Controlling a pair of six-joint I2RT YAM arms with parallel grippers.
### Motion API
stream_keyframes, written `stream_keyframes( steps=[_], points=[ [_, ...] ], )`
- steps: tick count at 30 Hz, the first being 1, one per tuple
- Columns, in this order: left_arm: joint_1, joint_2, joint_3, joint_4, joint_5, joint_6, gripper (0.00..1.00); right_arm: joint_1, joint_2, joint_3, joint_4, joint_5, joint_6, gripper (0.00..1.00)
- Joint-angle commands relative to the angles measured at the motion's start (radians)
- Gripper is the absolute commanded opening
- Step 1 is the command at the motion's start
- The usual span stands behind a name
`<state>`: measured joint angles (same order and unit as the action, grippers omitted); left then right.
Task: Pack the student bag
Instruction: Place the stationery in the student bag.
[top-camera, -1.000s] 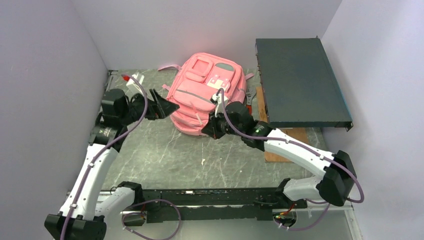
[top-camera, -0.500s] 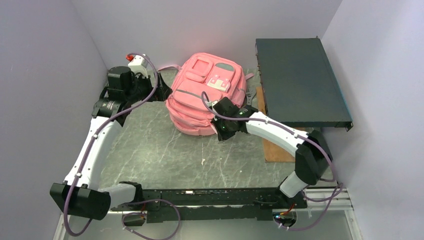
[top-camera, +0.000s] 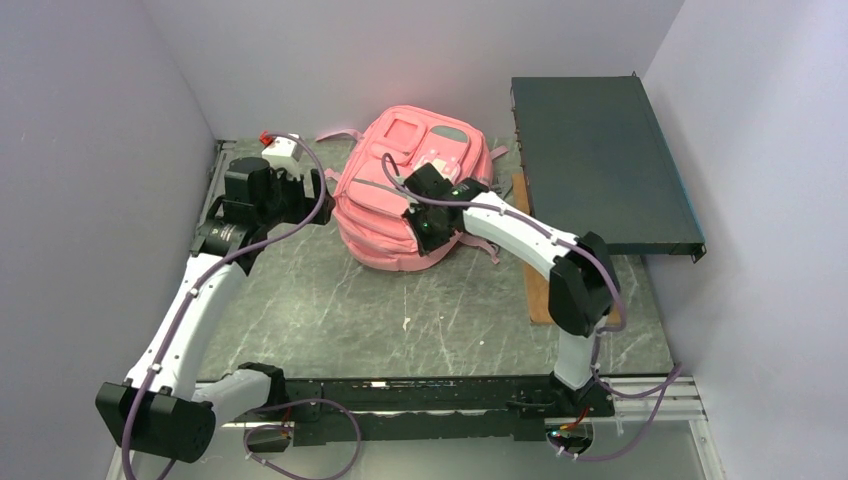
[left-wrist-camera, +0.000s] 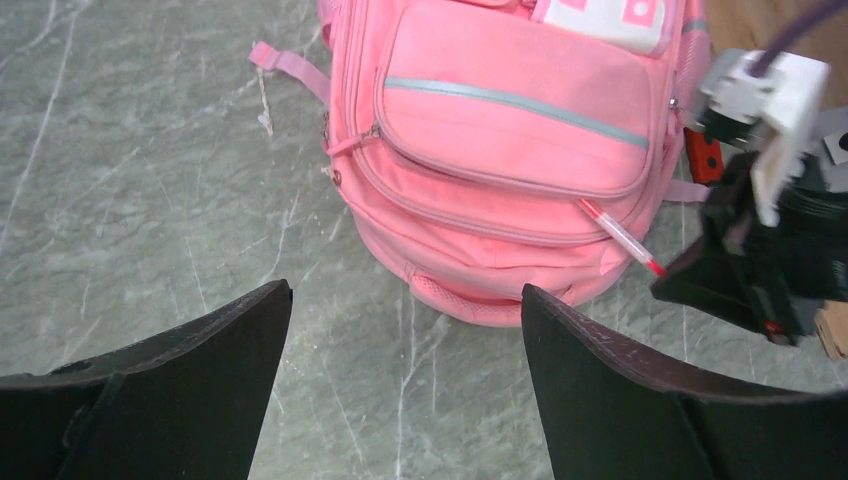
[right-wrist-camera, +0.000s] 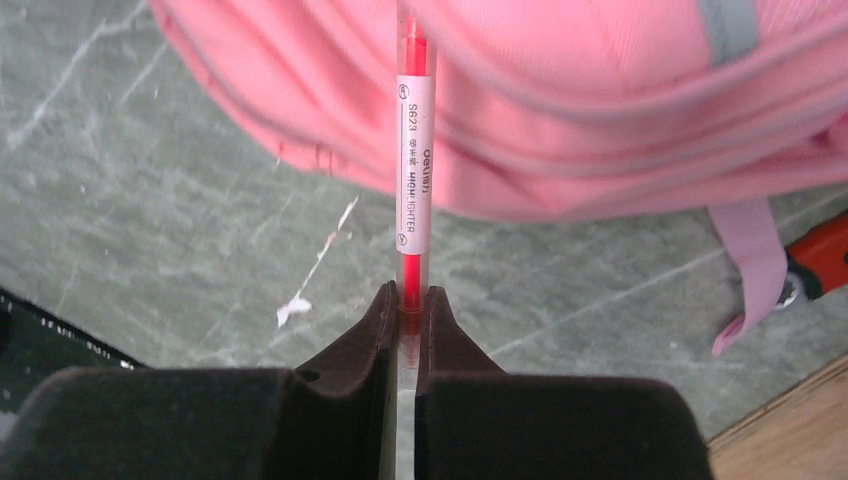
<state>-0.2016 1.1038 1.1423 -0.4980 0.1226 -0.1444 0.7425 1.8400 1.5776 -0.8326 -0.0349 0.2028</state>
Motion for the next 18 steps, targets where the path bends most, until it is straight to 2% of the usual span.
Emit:
stream_keyframes(
  steps=[1,6,12,18],
  points=[
    [-0.007,-0.018,0.011,0.053,-0.010,0.021,0.89,-0.013,0.055,0.116,0.002,0.044,0.030,0.00],
    [-0.007,-0.008,0.002,0.062,-0.001,0.016,0.88,-0.009,0.104,0.194,0.056,0.138,0.018,0.00],
    [-0.007,0.015,0.005,0.057,-0.005,0.016,0.88,0.052,0.172,0.293,0.090,0.378,-0.157,0.00],
    [-0.006,0.030,0.006,0.054,-0.031,0.016,0.88,0.113,0.154,0.184,0.297,0.534,-0.402,0.02]
  ],
)
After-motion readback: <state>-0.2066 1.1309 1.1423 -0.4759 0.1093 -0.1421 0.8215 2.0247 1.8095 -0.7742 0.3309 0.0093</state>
